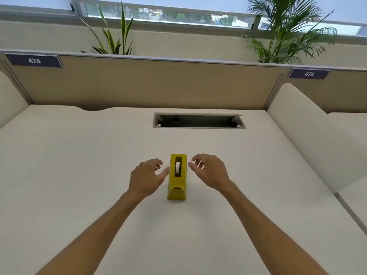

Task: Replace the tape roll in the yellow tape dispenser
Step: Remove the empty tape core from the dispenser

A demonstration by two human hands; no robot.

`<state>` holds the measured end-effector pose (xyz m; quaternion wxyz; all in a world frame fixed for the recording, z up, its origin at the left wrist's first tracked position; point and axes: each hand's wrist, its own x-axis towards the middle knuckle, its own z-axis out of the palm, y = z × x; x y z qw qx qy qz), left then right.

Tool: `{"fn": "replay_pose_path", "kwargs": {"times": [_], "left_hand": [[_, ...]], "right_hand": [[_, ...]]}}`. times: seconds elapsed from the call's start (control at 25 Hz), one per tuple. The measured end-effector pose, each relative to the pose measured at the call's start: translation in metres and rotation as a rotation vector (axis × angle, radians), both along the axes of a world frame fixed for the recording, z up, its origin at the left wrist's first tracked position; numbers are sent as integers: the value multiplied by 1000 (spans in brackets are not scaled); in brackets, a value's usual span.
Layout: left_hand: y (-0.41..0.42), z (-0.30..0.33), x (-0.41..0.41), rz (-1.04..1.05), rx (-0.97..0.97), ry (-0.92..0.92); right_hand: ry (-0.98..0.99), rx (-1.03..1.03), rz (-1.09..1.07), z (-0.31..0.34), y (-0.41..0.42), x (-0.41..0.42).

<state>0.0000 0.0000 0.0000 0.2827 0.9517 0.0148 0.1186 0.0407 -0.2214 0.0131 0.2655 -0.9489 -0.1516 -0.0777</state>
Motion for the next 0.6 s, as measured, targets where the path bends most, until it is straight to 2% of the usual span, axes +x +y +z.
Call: {"fn": "replay_pose_path", "kwargs": {"times": [0.2,0.6], "left_hand": [[-17,-43,-30,-43,-30,181],[-34,-71,-40,-91,87,66]], "right_hand": [[75,-17,24,-23,10,-12],[96,-134,47,-28,31,2]]}}
